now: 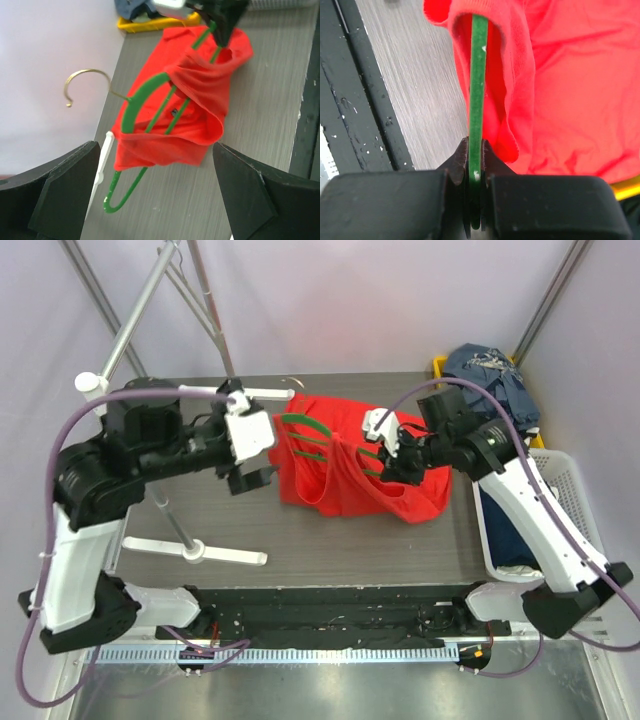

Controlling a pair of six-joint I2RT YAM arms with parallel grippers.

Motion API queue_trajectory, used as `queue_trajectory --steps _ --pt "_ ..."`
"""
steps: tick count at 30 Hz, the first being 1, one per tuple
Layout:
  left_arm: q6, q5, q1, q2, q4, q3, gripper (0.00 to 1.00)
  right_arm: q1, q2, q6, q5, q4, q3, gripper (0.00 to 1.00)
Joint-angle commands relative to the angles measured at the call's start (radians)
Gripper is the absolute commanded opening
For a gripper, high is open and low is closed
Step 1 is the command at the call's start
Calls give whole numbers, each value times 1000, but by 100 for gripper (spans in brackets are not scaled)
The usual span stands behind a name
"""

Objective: Place the tank top on the hanger
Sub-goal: Place the hanger at the clothesline.

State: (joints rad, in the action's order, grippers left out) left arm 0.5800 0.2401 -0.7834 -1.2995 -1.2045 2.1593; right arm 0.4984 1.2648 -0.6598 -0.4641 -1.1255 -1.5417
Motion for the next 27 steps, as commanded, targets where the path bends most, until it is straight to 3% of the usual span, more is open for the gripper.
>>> queue_trajectory --steps 1,15,27 --pt "165 36 6 130 -135 -90 100 81 77 9 10 27 -156 1" --pt "333 79 78 368 -262 -369 100 178 367 14 -4 21 -526 1" --pt "389 241 182 459 -303 -506 100 238 534 28 -18 101 -756 1"
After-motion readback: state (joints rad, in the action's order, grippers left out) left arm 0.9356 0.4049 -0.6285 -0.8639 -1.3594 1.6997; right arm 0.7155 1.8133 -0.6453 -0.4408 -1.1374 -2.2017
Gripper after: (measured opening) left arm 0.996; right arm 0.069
